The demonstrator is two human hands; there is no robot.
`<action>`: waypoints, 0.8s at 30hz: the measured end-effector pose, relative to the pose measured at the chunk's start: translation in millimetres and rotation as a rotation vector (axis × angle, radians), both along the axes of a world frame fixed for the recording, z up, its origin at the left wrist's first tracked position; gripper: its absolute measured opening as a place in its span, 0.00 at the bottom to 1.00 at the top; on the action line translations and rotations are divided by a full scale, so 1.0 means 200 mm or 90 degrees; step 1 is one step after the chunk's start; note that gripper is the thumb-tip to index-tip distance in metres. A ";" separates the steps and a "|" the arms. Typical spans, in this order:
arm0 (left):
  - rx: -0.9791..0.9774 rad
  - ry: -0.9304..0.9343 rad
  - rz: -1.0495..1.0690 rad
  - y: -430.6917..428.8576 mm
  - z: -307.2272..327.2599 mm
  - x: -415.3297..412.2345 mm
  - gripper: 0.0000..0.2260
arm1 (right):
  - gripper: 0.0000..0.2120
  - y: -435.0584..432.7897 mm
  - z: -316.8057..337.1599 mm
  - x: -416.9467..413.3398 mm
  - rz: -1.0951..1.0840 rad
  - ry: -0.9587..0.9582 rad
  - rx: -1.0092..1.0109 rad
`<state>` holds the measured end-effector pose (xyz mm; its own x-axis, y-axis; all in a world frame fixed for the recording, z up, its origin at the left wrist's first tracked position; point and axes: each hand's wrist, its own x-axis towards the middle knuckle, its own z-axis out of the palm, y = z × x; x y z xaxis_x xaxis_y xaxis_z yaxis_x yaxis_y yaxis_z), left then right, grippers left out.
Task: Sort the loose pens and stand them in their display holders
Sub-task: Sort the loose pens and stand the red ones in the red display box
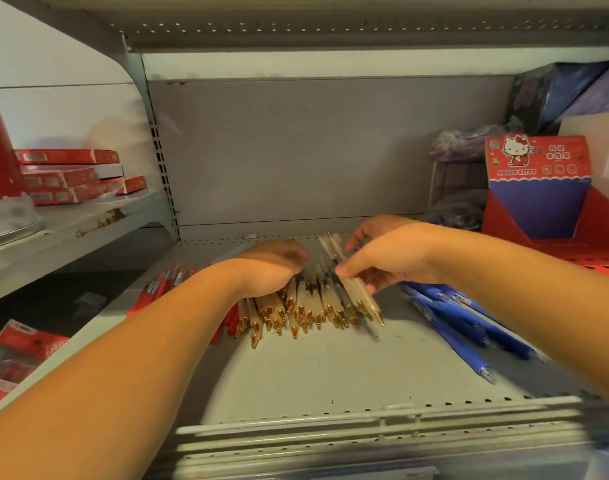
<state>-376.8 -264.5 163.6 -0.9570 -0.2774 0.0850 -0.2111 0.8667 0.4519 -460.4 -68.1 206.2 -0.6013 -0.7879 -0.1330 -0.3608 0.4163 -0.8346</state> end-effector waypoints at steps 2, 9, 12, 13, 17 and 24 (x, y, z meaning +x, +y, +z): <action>-0.002 0.002 0.017 0.02 0.00 -0.01 0.15 | 0.07 -0.10 -0.03 -0.03 -0.011 0.013 0.023; 0.012 0.021 0.051 0.08 -0.01 -0.03 0.18 | 0.06 -0.28 -0.10 -0.09 -0.072 0.037 0.025; -0.008 0.008 0.071 0.09 -0.04 -0.04 0.26 | 0.11 -0.21 -0.07 -0.13 -0.059 -0.039 0.040; -0.044 -0.010 0.084 0.10 -0.05 -0.05 0.28 | 0.10 -0.18 -0.07 -0.15 -0.087 0.033 0.076; -0.156 -0.088 0.111 0.14 -0.08 -0.07 0.32 | 0.03 -0.12 -0.15 -0.18 -0.110 0.134 0.128; -0.188 -0.150 0.089 0.17 -0.09 -0.10 0.33 | 0.13 -0.15 -0.18 -0.13 -0.061 0.138 0.130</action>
<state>-396.5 -230.5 144.8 -0.9148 -0.4022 -0.0374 -0.4038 0.9078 0.1130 -486.5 -98.7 171.1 -0.7037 -0.6960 -0.1427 -0.4719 0.6080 -0.6385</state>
